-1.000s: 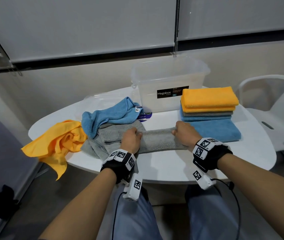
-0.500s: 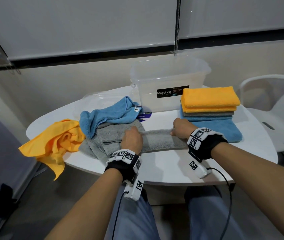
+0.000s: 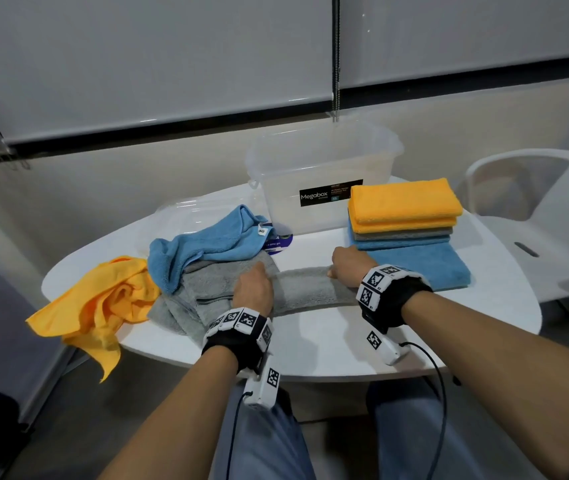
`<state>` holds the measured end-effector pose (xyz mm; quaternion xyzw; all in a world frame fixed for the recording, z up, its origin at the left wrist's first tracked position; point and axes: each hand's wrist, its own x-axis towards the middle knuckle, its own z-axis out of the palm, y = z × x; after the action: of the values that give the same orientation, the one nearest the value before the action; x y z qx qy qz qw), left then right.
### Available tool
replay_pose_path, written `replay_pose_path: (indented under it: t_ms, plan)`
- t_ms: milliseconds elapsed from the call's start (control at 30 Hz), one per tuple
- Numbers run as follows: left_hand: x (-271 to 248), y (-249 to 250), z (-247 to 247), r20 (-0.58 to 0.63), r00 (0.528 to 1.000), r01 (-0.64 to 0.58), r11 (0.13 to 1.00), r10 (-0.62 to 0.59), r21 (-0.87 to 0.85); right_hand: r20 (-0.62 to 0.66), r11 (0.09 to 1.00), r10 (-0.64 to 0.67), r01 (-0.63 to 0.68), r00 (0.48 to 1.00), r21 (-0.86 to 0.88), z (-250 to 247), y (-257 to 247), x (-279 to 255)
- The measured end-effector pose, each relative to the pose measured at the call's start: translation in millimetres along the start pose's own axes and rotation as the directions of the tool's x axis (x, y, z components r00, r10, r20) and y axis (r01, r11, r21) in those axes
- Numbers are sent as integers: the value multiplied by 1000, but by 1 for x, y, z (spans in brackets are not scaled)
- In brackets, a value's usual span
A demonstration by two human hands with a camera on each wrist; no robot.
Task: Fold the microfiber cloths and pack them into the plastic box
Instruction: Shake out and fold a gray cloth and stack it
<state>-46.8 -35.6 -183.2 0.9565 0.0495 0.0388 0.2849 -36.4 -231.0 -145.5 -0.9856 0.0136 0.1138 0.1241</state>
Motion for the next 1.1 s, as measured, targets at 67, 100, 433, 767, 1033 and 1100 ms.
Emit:
replay_pose_path:
  t_ms: [67, 100, 433, 767, 1033, 1100]
  plan:
    - [-3, 3, -4, 9, 998, 57, 997, -56, -47, -7, 1000, 6, -6, 1000, -8, -1, 0, -4]
    - [-5, 2, -7, 13, 997, 75, 995, -74, -62, -14, 1000, 5, -5, 1000, -9, -1, 0, -7]
    - [-16, -4, -27, 272, 961, 60, 995, -38, -74, -30, 960, -89, 94, 996, 264, 2, 16, -32]
    - [-19, 62, -34, 249, 964, 152, 582, 91, -799, -140, 392, 32, 117, 990, 913, -62, 82, -67]
    - [-17, 123, 23, 19, 983, -133, 792, 180, -596, -263, 524, 252, 97, 931, 846, -59, 147, -64]
    - [-15, 130, 35, 11, 983, -147, 830, 182, -538, -289, 589, 286, 71, 914, 805, -55, 159, -56]
